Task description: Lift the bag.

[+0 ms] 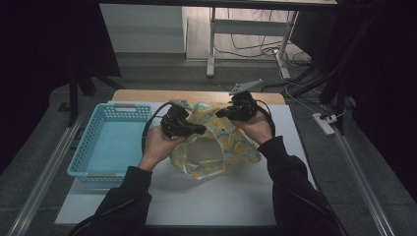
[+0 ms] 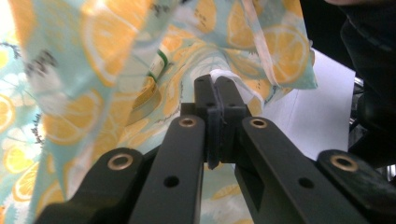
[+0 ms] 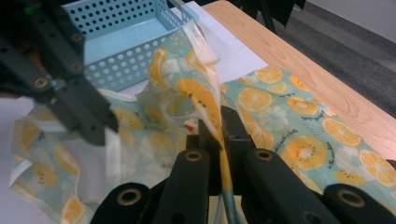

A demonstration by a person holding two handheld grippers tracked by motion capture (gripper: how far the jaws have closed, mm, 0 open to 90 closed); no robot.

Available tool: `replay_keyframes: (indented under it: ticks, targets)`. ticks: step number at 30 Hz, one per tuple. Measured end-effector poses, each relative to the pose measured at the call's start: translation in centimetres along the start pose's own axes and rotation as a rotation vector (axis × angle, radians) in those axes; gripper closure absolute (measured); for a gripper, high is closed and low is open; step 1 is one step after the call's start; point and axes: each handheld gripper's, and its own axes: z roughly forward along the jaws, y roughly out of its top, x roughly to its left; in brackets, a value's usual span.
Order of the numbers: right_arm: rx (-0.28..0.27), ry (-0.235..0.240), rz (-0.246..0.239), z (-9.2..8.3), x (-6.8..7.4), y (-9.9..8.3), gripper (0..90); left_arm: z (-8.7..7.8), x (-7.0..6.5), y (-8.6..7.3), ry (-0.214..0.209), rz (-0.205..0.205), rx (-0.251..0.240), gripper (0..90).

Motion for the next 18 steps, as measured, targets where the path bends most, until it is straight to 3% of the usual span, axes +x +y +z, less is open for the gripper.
replay_keyframes:
  ticks: [18]
  targets:
    - [-0.045, 0.055, 0.003, -2.6, 0.8, 2.9, 89.4, -4.1, -0.1, 4.9, -0.004, 0.015, -0.085, 90.0]
